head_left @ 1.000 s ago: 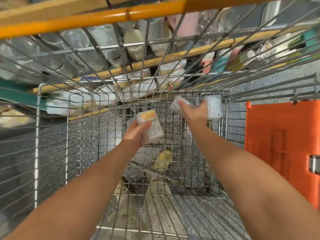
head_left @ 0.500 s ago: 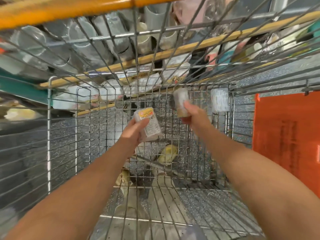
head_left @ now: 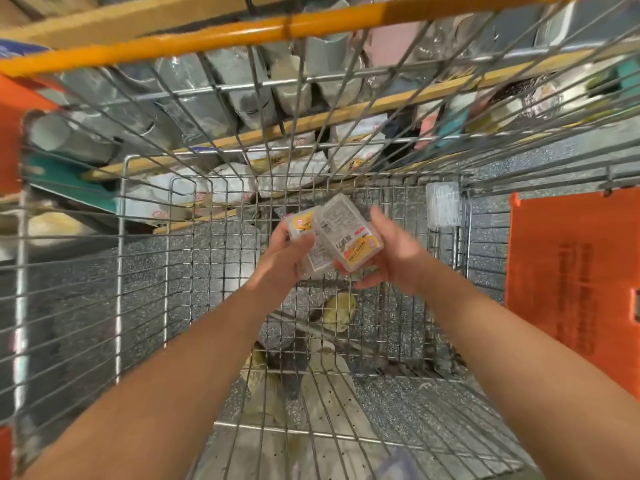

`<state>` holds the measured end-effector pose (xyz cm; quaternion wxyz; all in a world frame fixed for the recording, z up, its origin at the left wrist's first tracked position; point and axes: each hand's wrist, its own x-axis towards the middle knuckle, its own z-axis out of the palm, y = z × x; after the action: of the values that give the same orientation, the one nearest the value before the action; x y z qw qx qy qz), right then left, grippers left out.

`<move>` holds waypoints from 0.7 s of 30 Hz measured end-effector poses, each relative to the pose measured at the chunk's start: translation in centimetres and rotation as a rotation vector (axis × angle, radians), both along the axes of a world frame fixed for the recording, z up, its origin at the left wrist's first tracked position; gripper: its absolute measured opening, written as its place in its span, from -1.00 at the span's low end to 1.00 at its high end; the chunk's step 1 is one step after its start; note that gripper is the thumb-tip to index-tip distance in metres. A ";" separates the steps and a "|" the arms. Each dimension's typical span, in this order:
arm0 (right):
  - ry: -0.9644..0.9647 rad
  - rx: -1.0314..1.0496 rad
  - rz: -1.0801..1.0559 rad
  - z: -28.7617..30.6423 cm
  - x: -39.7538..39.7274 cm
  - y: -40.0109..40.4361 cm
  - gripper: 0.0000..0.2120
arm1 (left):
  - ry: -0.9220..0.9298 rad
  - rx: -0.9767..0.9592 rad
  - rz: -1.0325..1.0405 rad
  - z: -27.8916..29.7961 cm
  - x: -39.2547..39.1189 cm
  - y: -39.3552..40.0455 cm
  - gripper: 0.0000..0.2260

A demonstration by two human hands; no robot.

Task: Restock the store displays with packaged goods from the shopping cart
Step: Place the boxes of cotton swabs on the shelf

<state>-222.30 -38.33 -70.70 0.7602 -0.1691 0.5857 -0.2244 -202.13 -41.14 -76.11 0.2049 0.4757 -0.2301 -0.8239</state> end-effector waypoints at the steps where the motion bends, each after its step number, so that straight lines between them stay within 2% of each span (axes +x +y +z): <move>1: 0.081 -0.027 0.038 0.3 0.2 -0.1 -0.44 | -0.001 0.005 0.011 -0.1 -0.1 0.1 -0.50; 5: 0.371 -0.266 0.160 0.4 0.6 -0.4 -0.66 | 0.027 0.036 0.049 -0.4 -0.9 0.4 -0.60; 8: 0.455 -0.392 0.173 0.3 0.5 -0.2 -0.69 | 0.040 0.036 0.067 -0.3 -1.8 0.5 -0.55; 10: 0.432 -0.397 0.158 0.0 0.7 -0.3 -0.73 | 0.031 0.046 0.080 -0.2 -2.5 0.5 -0.44; 13: 0.288 -0.200 -0.012 -0.8 1.6 -0.3 -0.67 | -0.018 0.061 0.103 0.2 -3.8 0.5 -0.36; 15: 0.202 -0.146 -0.101 -0.9 2.0 -0.2 -0.68 | -0.039 0.057 0.126 0.3 -4.4 0.5 -0.25; 19: 0.166 -0.084 -0.127 -0.3 1.9 0.3 -0.59 | 0.012 0.028 0.065 1.4 -5.2 -0.2 0.04; 21: 0.138 -0.060 -0.126 -0.3 1.3 0.3 -0.59 | 0.067 0.085 0.015 1.5 -5.6 -0.2 0.17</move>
<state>-220.96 -38.01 -71.00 0.6970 -0.1698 0.6392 -0.2772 -207.69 -41.37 -74.57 0.1980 0.4577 -0.1844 -0.8469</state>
